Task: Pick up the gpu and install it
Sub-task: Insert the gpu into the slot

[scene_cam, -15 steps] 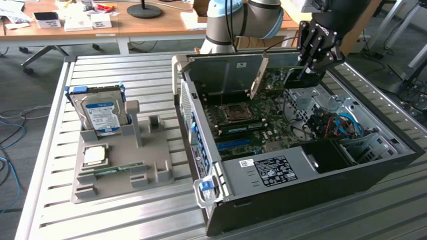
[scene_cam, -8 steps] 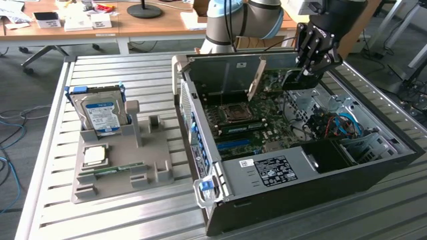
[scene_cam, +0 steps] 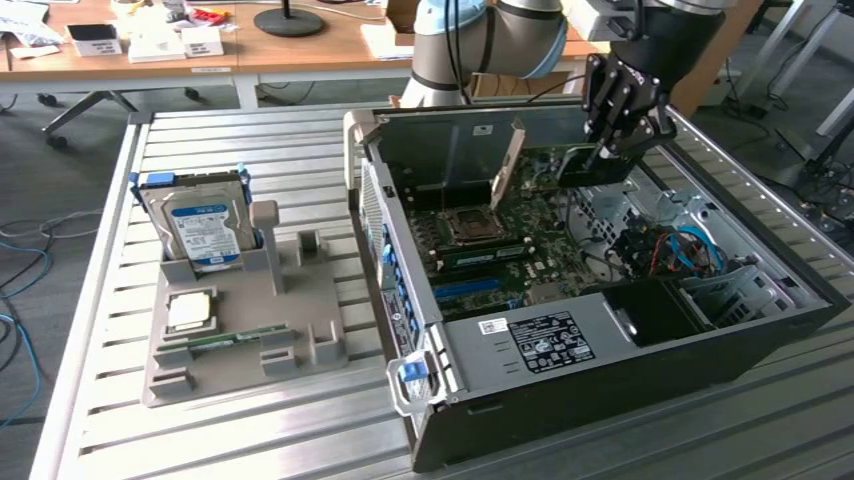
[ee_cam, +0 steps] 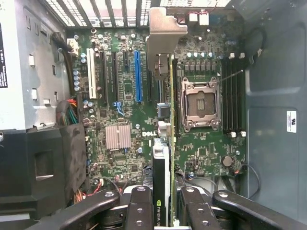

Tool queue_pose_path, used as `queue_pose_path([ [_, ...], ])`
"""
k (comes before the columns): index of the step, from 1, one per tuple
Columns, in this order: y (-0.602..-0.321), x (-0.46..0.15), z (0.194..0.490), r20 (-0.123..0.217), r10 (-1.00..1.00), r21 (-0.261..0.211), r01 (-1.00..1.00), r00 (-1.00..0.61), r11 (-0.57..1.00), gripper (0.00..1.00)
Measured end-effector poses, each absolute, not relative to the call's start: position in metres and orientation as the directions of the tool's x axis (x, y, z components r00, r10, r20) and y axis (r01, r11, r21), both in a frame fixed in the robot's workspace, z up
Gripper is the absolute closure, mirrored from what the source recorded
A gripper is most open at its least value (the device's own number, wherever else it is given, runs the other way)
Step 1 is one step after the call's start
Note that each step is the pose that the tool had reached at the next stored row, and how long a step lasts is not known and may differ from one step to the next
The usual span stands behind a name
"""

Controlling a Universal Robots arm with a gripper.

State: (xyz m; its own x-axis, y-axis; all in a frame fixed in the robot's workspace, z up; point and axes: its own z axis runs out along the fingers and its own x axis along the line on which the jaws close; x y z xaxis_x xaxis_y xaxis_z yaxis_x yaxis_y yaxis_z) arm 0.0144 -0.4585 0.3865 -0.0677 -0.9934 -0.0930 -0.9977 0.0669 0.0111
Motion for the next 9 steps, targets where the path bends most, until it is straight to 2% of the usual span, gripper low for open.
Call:
queue_pose_path([
  [9, -0.4638, 0.0084, 0.3827, -0.093, -0.994, 0.011, -0.998, -0.054, 0.054, 0.73],
])
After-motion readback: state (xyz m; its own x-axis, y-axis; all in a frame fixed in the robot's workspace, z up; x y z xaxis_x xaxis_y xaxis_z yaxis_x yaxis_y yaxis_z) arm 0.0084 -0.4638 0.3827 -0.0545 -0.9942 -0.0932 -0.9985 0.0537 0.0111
